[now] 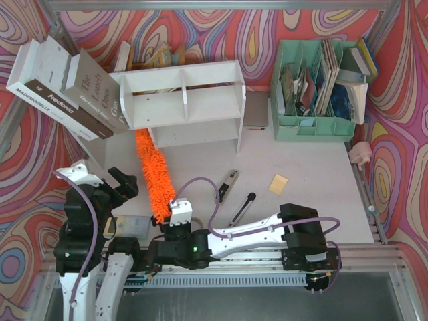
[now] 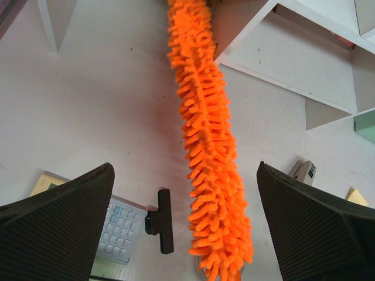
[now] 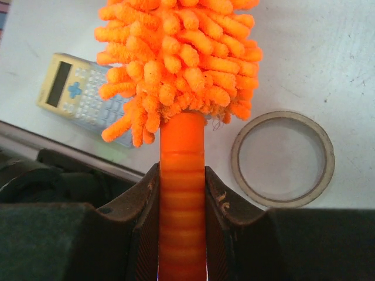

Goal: Dust the bookshelf with a duster

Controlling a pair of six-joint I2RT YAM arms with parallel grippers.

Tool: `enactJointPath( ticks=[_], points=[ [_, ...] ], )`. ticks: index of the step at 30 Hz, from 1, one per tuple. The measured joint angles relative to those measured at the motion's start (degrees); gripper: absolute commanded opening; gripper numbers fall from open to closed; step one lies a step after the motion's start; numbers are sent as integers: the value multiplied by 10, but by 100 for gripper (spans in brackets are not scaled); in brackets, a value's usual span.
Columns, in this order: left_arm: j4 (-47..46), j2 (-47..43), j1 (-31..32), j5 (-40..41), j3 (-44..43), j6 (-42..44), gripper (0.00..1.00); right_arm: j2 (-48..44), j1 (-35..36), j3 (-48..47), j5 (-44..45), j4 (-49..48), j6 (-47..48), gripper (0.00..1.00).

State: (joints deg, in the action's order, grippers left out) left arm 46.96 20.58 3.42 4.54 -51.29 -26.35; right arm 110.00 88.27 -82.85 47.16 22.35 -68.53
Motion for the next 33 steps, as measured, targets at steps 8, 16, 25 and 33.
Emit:
enactJointPath(
  ticks=[8,16,25,33],
  points=[
    [0,0,0,0,0,0,98,53,-12,-57,-47,73,-49,0],
    [0,0,0,0,0,0,98,60,-20,-64,-65,87,-57,0],
    [0,0,0,0,0,0,98,26,25,-47,38,63,-19,0],
    [0,0,0,0,0,0,98,0,56,-47,123,54,-13,0]
  ],
)
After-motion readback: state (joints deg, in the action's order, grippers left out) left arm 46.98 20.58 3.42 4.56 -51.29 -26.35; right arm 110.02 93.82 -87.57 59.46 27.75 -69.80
